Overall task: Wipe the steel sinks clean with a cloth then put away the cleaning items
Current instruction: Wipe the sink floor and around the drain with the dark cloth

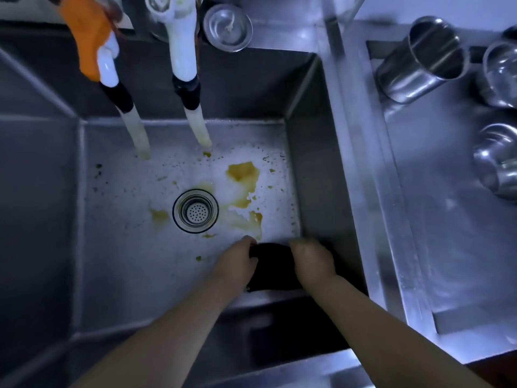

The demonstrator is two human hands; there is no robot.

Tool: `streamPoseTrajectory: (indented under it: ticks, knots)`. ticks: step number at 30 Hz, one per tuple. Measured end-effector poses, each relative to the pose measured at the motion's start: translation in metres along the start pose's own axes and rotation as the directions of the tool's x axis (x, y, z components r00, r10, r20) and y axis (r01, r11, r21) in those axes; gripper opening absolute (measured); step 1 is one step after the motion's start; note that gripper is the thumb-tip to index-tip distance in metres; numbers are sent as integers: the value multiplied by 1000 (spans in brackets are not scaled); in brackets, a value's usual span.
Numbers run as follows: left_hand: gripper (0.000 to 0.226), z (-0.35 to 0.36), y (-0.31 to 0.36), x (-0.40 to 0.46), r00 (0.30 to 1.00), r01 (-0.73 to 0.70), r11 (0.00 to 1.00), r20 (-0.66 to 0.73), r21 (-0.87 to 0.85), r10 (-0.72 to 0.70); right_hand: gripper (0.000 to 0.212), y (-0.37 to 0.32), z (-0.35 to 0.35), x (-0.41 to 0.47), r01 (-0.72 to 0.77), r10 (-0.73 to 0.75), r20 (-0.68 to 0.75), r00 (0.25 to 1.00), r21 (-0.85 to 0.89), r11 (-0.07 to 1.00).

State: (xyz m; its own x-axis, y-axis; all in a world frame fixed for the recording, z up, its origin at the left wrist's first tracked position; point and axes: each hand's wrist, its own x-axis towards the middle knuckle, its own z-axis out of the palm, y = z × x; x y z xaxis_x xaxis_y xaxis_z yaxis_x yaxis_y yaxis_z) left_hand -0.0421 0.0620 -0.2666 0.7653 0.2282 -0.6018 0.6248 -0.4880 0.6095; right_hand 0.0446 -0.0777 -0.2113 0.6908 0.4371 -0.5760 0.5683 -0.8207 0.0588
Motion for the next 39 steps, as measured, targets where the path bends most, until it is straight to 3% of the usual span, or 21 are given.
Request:
streamPoseTrajectory:
  ticks: [4,8,10,12,15,21,25,28,32,36,39]
  knots:
    - [48,-18,-23,1,1000,-19,992,-22,126,22,42,-1,11,5,47,-37,-126,991,79,996]
    - [48,-43,-42,-9,988,-116,930,-58,349,145,55,-13,34,6,66,-108,169,980,237,969]
    - [49,-47,-47,-8,979,-155,864,-43,478,199,72,-19,47,12,72,-130,295,947,199,977]
    - [59,-47,-54,-2,980,-157,799,-6,581,197,78,-25,60,21,67,-111,321,940,144,987]
    - [80,-43,-66,9,984,-155,724,41,673,172,80,-34,71,45,-3,-33,242,970,146,989]
    - [97,-37,-81,30,965,-224,696,57,682,254,86,-38,59,126,-136,130,56,990,134,982]
    - [109,-35,-80,40,969,-211,669,62,713,239,88,-31,46,157,-81,80,8,997,111,991]
    - [105,-34,-77,42,972,-212,646,91,733,216,87,-30,49,145,-47,48,0,999,113,992]
    - [104,-37,-65,43,981,-190,584,129,789,145,89,-36,85,81,-84,62,158,986,135,987]
    - [103,-38,-54,40,985,-173,550,134,817,111,95,-37,118,31,-174,126,429,895,74,982]
    - [97,-38,-49,40,987,-159,570,122,806,103,94,-43,117,42,-259,181,395,901,153,954]
